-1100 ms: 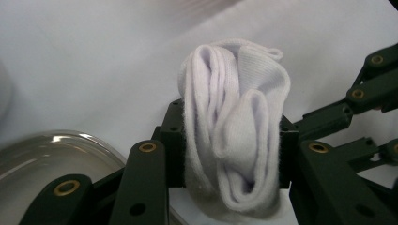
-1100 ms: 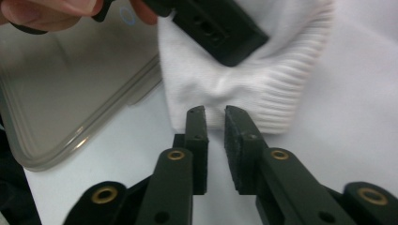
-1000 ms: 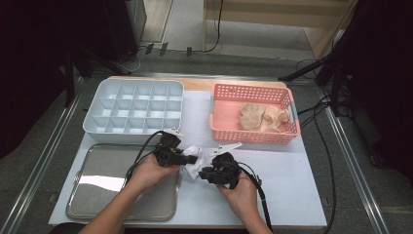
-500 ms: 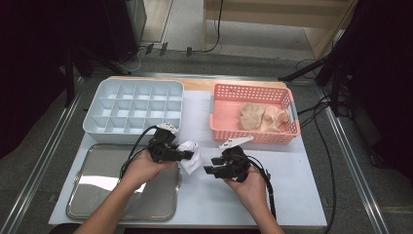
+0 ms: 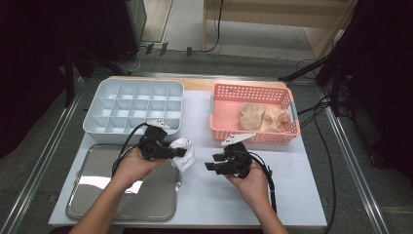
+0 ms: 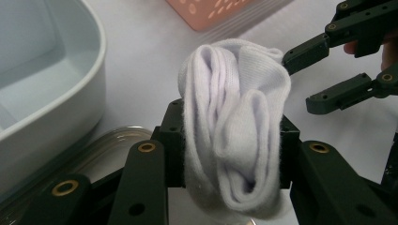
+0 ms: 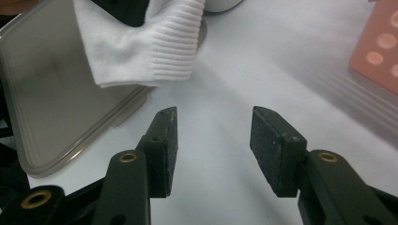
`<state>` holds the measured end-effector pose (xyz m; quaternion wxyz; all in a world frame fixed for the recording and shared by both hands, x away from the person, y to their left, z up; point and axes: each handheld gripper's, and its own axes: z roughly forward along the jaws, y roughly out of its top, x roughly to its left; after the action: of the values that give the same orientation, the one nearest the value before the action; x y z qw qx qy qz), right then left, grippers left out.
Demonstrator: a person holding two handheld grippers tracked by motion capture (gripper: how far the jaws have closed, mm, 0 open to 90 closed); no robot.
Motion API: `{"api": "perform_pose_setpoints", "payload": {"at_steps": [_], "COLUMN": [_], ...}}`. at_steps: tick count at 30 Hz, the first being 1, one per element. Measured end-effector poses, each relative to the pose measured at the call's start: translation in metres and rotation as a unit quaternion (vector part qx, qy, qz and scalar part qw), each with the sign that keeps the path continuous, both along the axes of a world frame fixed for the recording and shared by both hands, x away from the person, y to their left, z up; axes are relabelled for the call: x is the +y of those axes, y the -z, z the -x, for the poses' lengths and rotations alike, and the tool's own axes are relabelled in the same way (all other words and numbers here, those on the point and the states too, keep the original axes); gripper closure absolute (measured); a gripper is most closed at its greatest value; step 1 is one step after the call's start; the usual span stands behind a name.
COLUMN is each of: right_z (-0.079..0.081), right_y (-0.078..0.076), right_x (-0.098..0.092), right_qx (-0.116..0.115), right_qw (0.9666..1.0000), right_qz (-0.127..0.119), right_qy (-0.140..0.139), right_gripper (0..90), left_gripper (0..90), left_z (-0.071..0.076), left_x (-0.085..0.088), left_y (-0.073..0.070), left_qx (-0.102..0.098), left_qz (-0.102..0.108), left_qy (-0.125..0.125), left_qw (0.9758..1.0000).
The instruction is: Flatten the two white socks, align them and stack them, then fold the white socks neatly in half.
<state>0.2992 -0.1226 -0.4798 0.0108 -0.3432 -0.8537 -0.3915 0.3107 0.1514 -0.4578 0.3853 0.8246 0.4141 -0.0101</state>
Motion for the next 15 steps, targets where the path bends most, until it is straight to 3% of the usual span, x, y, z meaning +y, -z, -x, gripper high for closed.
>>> {"api": "perform_pose_setpoints", "payload": {"at_steps": [15], "right_z": [-0.003], "right_y": [0.002], "right_x": [0.003], "right_qx": [0.003], "right_qw": [1.0], "right_qz": [0.006], "right_qy": [-0.004], "right_gripper": [53.2], "left_gripper": [60.9], "left_z": [-0.001], "left_x": [0.022], "left_y": [-0.014], "left_qx": [-0.003], "left_qz": [0.002], "left_qy": [-0.009], "left_qw": [1.0]}}
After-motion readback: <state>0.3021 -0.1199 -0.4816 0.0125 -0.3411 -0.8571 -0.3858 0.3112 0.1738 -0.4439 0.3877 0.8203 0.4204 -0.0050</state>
